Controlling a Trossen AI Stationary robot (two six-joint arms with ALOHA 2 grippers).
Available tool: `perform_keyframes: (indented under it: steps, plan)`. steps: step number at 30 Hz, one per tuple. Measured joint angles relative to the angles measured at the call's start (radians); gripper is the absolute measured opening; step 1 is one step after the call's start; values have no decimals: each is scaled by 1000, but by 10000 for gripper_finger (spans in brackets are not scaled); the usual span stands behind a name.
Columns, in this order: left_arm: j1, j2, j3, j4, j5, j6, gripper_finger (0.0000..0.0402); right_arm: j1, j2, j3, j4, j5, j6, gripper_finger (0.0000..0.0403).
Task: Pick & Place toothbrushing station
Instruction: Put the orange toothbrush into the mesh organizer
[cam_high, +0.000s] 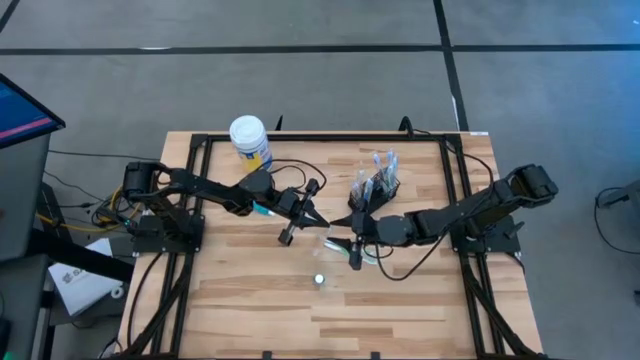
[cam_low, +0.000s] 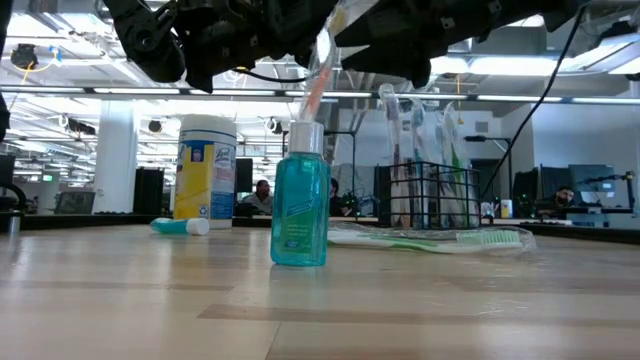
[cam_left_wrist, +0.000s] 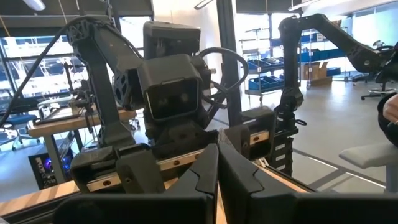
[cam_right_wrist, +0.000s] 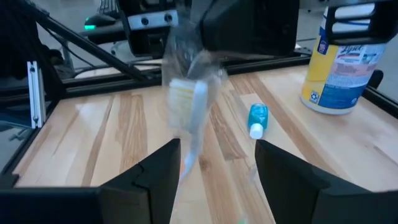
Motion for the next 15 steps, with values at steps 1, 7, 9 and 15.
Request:
perform_keyframes:
  steps: [1,7,9,15]
  plan:
    - [0,0,0,0,0,6,0,0,0,0,10,0,0,198]
    - [0,0,0,-1,-1,12,0,0,0,0,26,0,0,198]
    - [0,0,0,-1,-2,15,0,-4,0,0,28,0,0,198]
    - [0,0,0,-1,-10,18,0,-3,0,0,55,0,1,198]
